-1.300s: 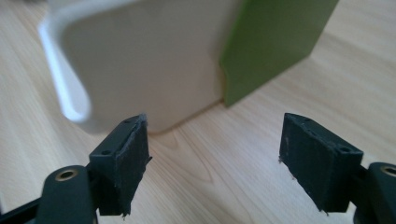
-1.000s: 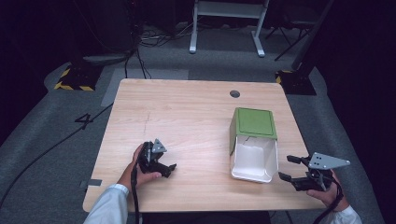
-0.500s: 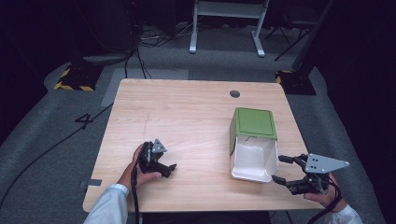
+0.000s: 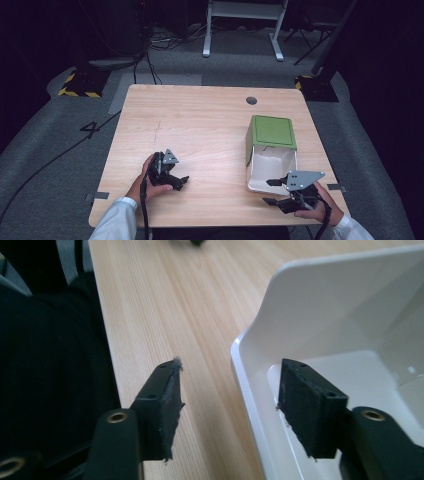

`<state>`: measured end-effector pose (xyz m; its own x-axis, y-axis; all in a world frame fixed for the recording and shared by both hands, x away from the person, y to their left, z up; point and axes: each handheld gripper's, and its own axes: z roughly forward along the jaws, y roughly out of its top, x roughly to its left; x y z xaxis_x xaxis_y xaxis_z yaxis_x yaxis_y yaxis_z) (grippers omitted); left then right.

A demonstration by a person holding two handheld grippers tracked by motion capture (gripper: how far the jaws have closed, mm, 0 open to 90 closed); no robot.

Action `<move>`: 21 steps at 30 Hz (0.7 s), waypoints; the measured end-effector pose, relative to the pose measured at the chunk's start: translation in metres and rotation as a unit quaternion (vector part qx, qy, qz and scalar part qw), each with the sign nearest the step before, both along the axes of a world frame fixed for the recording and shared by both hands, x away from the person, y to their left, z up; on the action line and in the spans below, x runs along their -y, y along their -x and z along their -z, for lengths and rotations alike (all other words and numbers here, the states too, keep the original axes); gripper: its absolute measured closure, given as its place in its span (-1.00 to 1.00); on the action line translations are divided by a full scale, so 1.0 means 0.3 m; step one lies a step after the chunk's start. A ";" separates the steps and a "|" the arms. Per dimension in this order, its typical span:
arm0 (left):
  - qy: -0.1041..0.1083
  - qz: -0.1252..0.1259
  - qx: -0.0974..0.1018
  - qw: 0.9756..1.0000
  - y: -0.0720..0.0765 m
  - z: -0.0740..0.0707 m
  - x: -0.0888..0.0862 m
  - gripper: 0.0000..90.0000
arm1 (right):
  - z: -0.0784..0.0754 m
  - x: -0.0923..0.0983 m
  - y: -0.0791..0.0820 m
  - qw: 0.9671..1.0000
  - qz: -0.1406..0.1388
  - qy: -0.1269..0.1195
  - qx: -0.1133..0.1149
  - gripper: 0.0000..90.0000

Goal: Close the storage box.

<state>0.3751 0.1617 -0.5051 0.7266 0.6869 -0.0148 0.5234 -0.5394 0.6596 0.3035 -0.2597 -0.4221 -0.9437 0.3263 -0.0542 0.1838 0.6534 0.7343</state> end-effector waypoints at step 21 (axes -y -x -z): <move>0.000 0.000 0.000 1.000 0.000 0.000 0.000 -0.99 | 0.099 -0.015 -0.058 0.996 0.013 0.088 -0.006 0.53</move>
